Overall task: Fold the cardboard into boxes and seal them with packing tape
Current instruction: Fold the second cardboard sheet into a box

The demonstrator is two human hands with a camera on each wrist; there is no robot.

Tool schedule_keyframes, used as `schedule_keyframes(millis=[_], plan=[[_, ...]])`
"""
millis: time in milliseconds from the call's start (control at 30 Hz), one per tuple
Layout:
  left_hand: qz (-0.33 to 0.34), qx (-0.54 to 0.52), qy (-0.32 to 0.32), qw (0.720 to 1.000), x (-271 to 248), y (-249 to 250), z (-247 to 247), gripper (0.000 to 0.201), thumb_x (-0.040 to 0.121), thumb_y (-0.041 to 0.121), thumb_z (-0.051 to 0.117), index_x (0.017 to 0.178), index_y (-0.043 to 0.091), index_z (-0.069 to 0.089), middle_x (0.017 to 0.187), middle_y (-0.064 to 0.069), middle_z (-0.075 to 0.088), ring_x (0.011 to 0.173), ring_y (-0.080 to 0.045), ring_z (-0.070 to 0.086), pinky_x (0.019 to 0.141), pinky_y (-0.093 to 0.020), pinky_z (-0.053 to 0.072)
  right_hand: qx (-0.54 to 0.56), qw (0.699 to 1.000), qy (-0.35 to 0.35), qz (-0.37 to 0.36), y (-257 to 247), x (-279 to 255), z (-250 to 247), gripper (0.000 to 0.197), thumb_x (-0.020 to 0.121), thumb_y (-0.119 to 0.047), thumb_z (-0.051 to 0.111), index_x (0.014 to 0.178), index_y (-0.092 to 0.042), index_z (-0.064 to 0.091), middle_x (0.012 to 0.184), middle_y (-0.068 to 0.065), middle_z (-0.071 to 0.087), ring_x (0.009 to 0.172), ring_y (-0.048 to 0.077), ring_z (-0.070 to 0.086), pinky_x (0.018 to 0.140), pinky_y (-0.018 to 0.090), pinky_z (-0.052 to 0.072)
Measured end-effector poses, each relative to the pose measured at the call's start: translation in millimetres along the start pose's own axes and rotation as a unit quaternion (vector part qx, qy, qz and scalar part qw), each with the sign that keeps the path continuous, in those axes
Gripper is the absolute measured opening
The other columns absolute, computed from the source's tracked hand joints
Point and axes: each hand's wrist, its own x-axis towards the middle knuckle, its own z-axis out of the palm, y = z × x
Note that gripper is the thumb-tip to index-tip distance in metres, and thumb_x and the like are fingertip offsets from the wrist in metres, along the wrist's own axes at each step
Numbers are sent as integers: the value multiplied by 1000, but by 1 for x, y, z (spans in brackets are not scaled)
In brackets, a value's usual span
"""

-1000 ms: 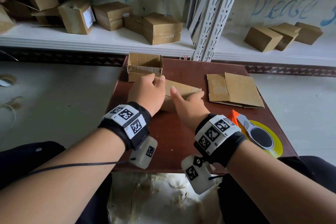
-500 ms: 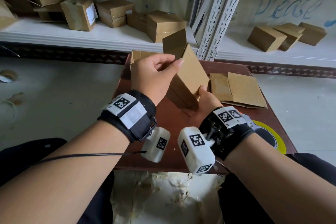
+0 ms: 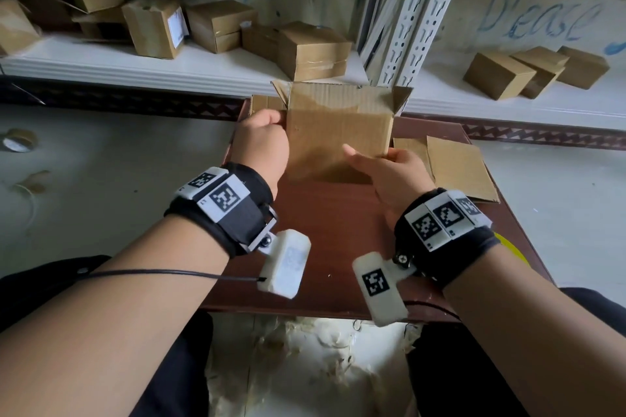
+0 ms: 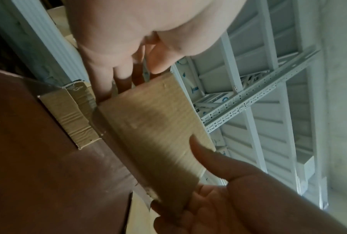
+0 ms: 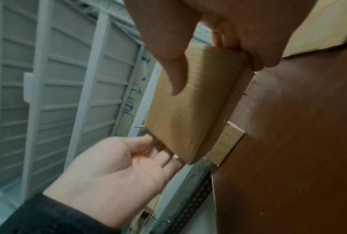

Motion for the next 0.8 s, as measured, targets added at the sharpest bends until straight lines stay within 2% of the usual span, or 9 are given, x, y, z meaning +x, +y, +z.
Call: schedule_keyframes(millis=[67, 133, 200, 267, 367, 433, 500, 633, 800], plan=[[9, 25, -13, 1000, 1, 5, -2, 13, 76, 29, 47, 73, 30, 59, 85, -8, 59, 84, -24, 51, 80, -43, 47, -16, 1000, -16, 19, -6, -6, 2, 108, 39, -87, 85, 111, -9, 65, 89, 2, 72, 76, 21, 68, 70, 35, 52], [27, 30, -41, 998, -3, 13, -3, 22, 80, 43, 45, 70, 25, 50, 82, -9, 51, 85, -27, 48, 86, -51, 47, 0, 998, -40, 47, -11, -9, 3, 140, 32, -99, 75, 139, -9, 56, 121, 10, 69, 110, 29, 68, 99, 48, 50], [44, 44, -35, 997, -10, 21, -4, 49, 85, 60, 43, 76, 12, 49, 76, -12, 46, 81, -37, 50, 84, -54, 50, 70, 993, -72, 64, -17, -10, 3, 149, 36, -105, 64, 157, -22, 39, 150, 8, 54, 137, 30, 53, 117, 61, 34], [65, 59, -32, 996, -14, 24, -6, 57, 95, 70, 37, 83, 15, 48, 74, -8, 45, 74, -31, 52, 75, -42, 47, 151, 981, -101, 70, -25, -14, 3, 141, 44, -108, 54, 162, -34, 29, 166, 6, 36, 151, 28, 37, 123, 65, 22], [90, 68, -7, 994, -10, 21, -10, 48, 104, 54, 43, 82, 12, 51, 72, 3, 51, 68, -15, 50, 68, -33, 38, 166, 976, -110, 87, -31, -14, 1, 123, 60, -103, 49, 156, -26, 43, 155, 8, 52, 143, 26, 50, 121, 57, 33], [89, 64, 5, 994, -4, 18, -12, 37, 105, 44, 48, 79, 18, 52, 73, 6, 53, 70, -15, 52, 71, -32, 39, 149, 981, -95, 78, -32, -11, 0, 76, 86, -84, 51, 125, -19, 65, 117, 4, 78, 119, 20, 68, 110, 45, 49], [73, 62, 6, 995, -3, 19, -15, 29, 104, 40, 48, 87, 18, 54, 79, 5, 56, 76, -19, 56, 75, -34, 43, 130, 982, -113, 71, -33, -7, 0, 47, 98, -64, 56, 106, -20, 67, 91, 3, 81, 98, 18, 75, 96, 39, 57], [54, 117, -23, 991, 1, 21, -22, 25, 103, 27, 48, 117, 9, 58, 106, -5, 65, 96, -27, 60, 88, -40, 50, 50, 996, -67, 32, -37, 3, 0, 26, 96, -43, 66, 102, -18, 67, 98, 8, 72, 85, 21, 70, 73, 34, 54], [-38, 60, -77, 994, 7, 22, -31, 26, 77, 34, 58, 90, 12, 60, 91, -11, 57, 85, -27, 56, 86, -47, 56, 51, 994, -90, 32, -42, 17, 3, 19, 97, -41, 67, 96, -21, 66, 91, 3, 67, 82, 20, 65, 72, 33, 48]])
